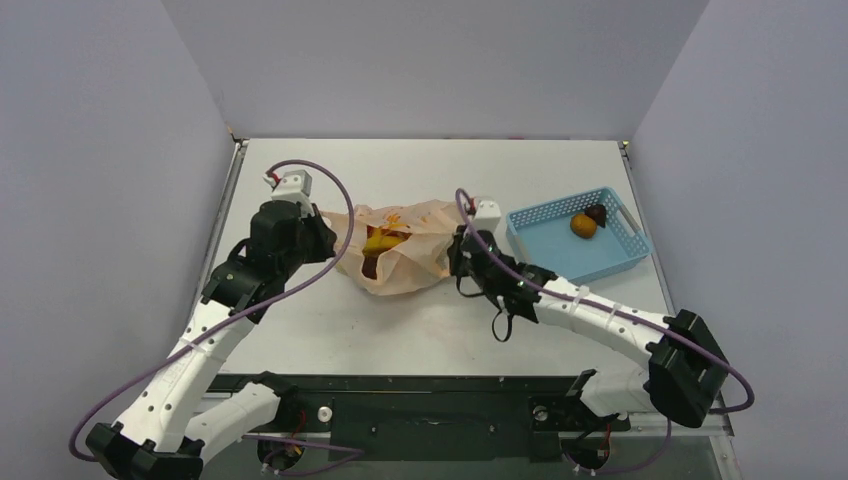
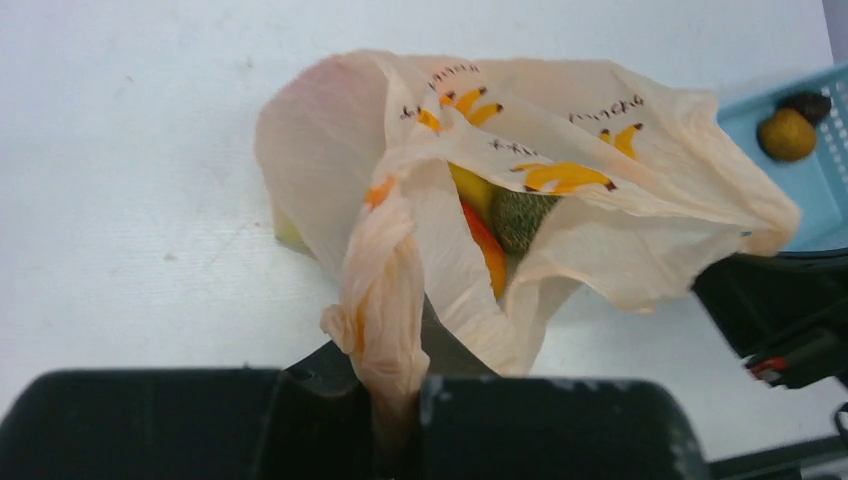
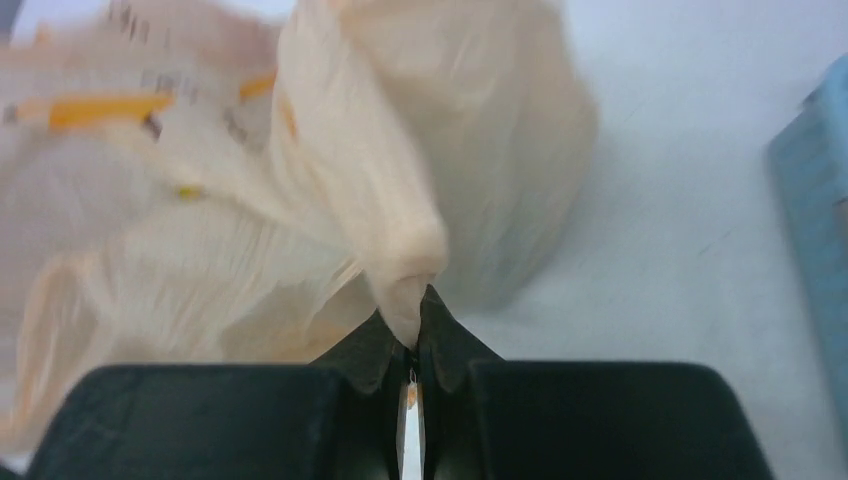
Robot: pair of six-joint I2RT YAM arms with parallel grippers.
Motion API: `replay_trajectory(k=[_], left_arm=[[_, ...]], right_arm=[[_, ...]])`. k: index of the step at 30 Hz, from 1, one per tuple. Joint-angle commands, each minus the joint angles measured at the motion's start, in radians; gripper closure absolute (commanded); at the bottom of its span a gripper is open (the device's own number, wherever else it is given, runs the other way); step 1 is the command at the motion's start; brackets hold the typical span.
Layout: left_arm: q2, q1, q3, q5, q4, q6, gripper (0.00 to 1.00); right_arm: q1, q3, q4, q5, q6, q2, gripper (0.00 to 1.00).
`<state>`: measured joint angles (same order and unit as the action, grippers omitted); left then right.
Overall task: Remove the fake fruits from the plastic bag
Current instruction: Adjust the plastic bag at the center of the board.
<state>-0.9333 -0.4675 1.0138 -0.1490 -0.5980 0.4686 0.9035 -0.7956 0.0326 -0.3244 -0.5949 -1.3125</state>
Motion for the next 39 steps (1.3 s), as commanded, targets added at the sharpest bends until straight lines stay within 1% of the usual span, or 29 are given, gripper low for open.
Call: replay_trajectory(k=[1,2,3,4,5,6,7,8,9,10,12,15,17,18,19,20,21,22,23,24,25,26,27,30,31,33,34,36,39], left_arm=[[-0.052,0.089,0.145,-0.119,0.012,-0.002,1.0],[-0.095,0.13,0.186,-0.096,0.015,-0.015,1.0],[-0.119,0.154,0.212,-0.082,0.019,-0.02,1.0],[-0.172,0.207,0.273,-0.042,0.017,-0.026,1.0],[-0.198,0.234,0.306,-0.013,0.009,-0.032,1.0],[-0.253,0.289,0.38,0.055,0.004,-0.035,1.0],[-0.278,0.313,0.417,0.088,-0.012,-0.038,1.0],[-0.318,0.352,0.494,0.15,-0.021,-0.04,1.0],[-0.334,0.366,0.529,0.184,-0.033,-0.048,1.0],[-0.355,0.383,0.583,0.247,-0.041,-0.054,1.0],[-0.358,0.39,0.617,0.323,-0.042,-0.068,1.0],[-0.304,0.391,0.573,0.416,-0.035,-0.066,1.0],[-0.248,0.391,0.494,0.469,-0.028,-0.042,1.0],[-0.226,0.392,0.422,0.5,-0.017,-0.029,1.0],[-0.176,0.391,0.34,0.531,-0.01,-0.003,1.0],[-0.148,0.391,0.299,0.551,0.015,0.013,1.0],[-0.093,0.39,0.207,0.581,0.029,0.047,1.0],[-0.062,0.39,0.164,0.59,0.054,0.067,1.0],[0.003,0.389,0.068,0.606,0.068,0.115,1.0],[0.036,0.388,0.017,0.616,0.103,0.141,1.0],[0.101,0.388,-0.075,0.642,0.12,0.187,1.0],[0.132,0.389,-0.113,0.653,0.141,0.219,1.0],[0.193,0.386,-0.176,0.664,0.141,0.229,1.0],[0.29,0.386,-0.249,0.683,0.082,0.244,1.0],[0.327,0.384,-0.267,0.694,0.046,0.241,1.0],[0.369,0.383,-0.27,0.69,-0.02,0.225,1.0],[0.381,0.384,-0.267,0.683,-0.044,0.209,1.0],[0.409,0.385,-0.258,0.666,-0.098,0.198,1.0],[0.433,0.383,-0.253,0.678,-0.138,0.188,1.0]], right_arm=[[-0.233,-0.243,0.129,0.099,0.083,-0.003,1.0],[-0.312,-0.375,0.218,0.185,0.09,-0.067,1.0],[-0.342,-0.439,0.264,0.22,0.097,-0.103,1.0],[-0.396,-0.567,0.339,0.285,0.102,-0.178,1.0],[-0.419,-0.622,0.37,0.328,0.112,-0.2,1.0],[-0.453,-0.734,0.421,0.38,0.116,-0.241,1.0],[-0.464,-0.789,0.443,0.39,0.119,-0.258,1.0],[-0.484,-0.889,0.482,0.406,0.122,-0.286,1.0],[-0.491,-0.935,0.499,0.414,0.13,-0.311,1.0],[-0.502,-1.02,0.532,0.425,0.136,-0.319,1.0],[-0.508,-1.099,0.552,0.444,0.146,-0.333,1.0],[-0.505,-1.136,0.555,0.5,0.15,-0.339,1.0],[-0.497,-1.098,0.557,0.551,0.147,-0.334,1.0],[-0.49,-1.074,0.558,0.569,0.149,-0.328,1.0],[-0.47,-1.003,0.558,0.57,0.156,-0.304,1.0],[-0.454,-0.957,0.556,0.552,0.172,-0.291,1.0],[-0.41,-0.862,0.549,0.511,0.18,-0.258,1.0],[-0.384,-0.815,0.547,0.489,0.203,-0.241,1.0],[-0.327,-0.724,0.542,0.443,0.214,-0.209,1.0],[-0.299,-0.681,0.539,0.413,0.231,-0.192,1.0],[-0.244,-0.591,0.532,0.356,0.236,-0.161,1.0],[-0.219,-0.551,0.529,0.327,0.241,-0.141,0.97],[-0.183,-0.472,0.523,0.282,0.24,-0.102,0.96],[-0.147,-0.331,0.504,0.23,0.228,0.021,0.88],[-0.146,-0.266,0.487,0.212,0.225,0.047,0.87],[-0.147,-0.187,0.453,0.197,0.23,0.122,0.86],[-0.148,-0.147,0.44,0.192,0.233,0.16,0.89],[-0.148,-0.133,0.456,0.159,0.235,0.19,1.0],[-0.147,-0.123,0.515,0.096,0.214,0.199,1.0]])
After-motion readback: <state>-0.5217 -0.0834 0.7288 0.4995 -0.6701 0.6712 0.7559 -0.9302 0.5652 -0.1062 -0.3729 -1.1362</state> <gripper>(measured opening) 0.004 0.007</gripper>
